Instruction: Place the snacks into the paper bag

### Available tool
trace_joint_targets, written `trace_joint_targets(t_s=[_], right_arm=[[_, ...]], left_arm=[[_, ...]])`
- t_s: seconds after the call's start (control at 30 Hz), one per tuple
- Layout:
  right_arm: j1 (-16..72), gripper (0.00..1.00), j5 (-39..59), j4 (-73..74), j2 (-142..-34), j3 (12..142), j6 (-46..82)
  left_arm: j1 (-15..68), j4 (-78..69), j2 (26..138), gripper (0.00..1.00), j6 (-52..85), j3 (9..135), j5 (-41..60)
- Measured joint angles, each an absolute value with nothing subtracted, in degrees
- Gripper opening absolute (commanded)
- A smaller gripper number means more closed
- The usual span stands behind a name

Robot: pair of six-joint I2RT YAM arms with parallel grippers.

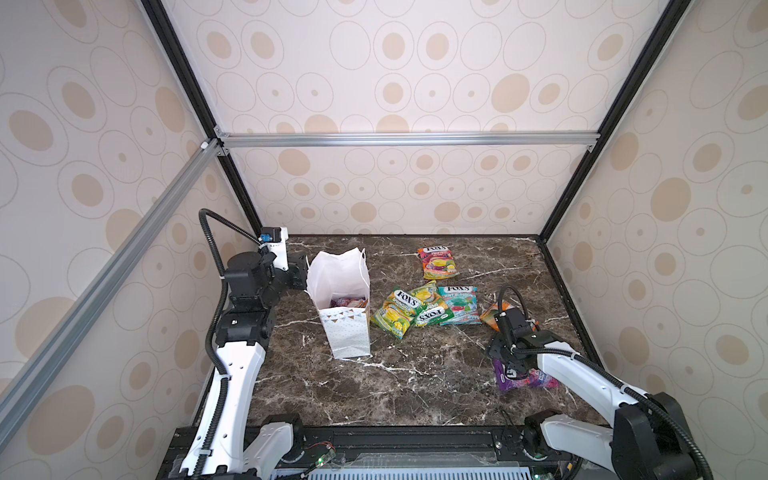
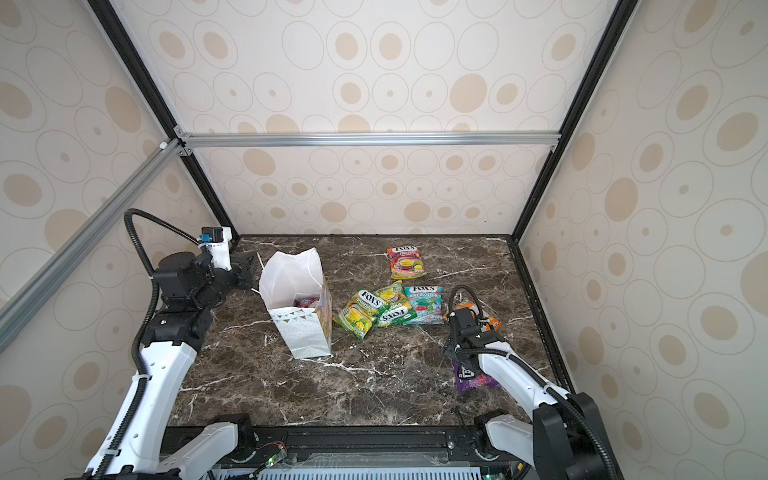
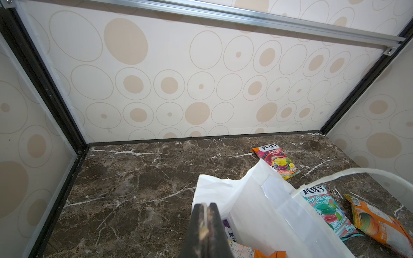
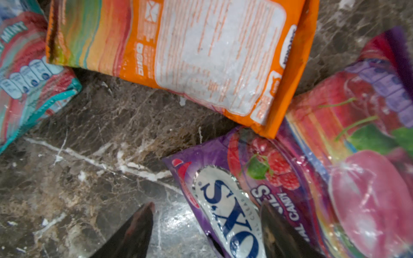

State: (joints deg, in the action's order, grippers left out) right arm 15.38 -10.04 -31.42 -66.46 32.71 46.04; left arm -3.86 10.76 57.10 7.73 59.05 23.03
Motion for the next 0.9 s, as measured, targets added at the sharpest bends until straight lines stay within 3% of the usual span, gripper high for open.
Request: trace_joint_targets(t_s=[0.23, 0.47, 0.63, 0.8, 0.9], right_arm=[[16.1, 0.74, -0.9, -26.3, -70.6, 32.6, 46.5], [25.7, 0.72, 3.3, -22.0, -75.8, 35.0, 48.2], [29.2, 0.74, 0.3, -24.6, -75.1, 39.7, 48.1], [27.2, 0.73, -6.1, -29.2, -69.0, 40.6, 46.5], [24.7, 0.67, -10.6, -35.1, -69.4, 43.0, 42.7]], left_arm=[[-3.9, 10.8, 57.1, 0.00, 7.7, 59.0, 23.0], [-3.9, 10.8, 57.1, 0.00, 7.7, 59.0, 22.9], [-3.9, 10.8, 57.1, 0.00, 7.7, 59.0, 22.9], [-3.9, 10.8, 57.1, 0.00, 7.7, 59.0, 22.9], [-3.9, 10.8, 57.1, 0.00, 7.7, 59.0, 22.9]])
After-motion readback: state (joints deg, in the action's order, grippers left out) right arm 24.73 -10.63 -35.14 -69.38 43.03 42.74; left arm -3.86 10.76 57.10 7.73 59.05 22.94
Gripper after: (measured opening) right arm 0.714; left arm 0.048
